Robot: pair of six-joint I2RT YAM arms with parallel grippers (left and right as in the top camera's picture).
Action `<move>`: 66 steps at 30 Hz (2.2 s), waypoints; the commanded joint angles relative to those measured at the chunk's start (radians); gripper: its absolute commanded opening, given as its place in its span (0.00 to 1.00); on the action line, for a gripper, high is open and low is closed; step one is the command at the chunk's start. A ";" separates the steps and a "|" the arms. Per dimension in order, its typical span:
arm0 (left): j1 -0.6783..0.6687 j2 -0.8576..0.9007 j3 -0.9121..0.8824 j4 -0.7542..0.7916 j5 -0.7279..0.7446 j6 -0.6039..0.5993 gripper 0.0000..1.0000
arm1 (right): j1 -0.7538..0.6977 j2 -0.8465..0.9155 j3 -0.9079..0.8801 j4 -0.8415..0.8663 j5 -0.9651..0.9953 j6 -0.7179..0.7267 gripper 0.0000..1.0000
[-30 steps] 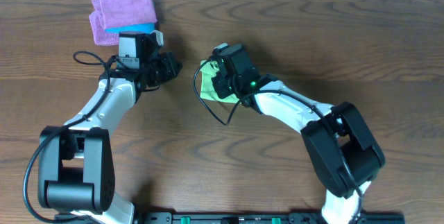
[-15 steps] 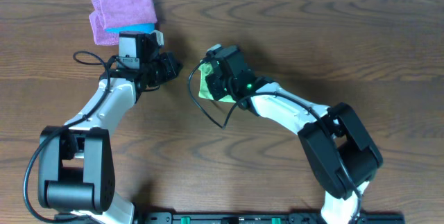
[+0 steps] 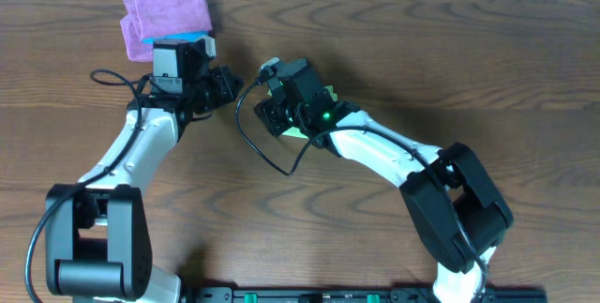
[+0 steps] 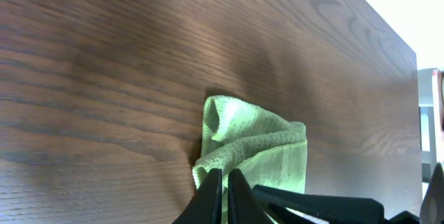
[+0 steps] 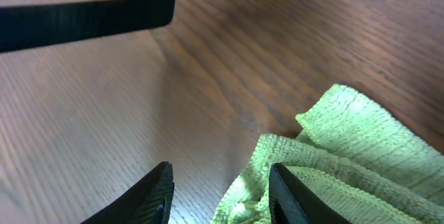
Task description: Fold the cloth
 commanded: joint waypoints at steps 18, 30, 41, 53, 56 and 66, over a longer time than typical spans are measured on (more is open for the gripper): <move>0.008 -0.026 0.021 -0.003 0.008 0.010 0.06 | -0.042 0.008 0.034 -0.195 0.007 0.036 0.52; 0.008 -0.026 0.021 -0.003 0.007 0.010 0.06 | -0.010 0.008 0.034 -0.248 -0.203 0.104 0.51; 0.008 -0.026 0.021 -0.003 0.008 0.010 0.06 | 0.050 0.008 0.034 -0.282 -0.133 0.111 0.49; 0.008 -0.027 0.021 -0.003 0.008 0.010 0.06 | -0.027 0.005 0.035 -0.147 -0.073 0.111 0.52; 0.008 -0.027 0.021 -0.002 0.008 0.010 0.06 | -0.027 0.008 0.035 -0.141 -0.061 0.111 0.53; 0.008 -0.027 0.021 -0.002 0.008 0.010 0.06 | -0.026 0.045 0.035 -0.093 -0.013 0.119 0.53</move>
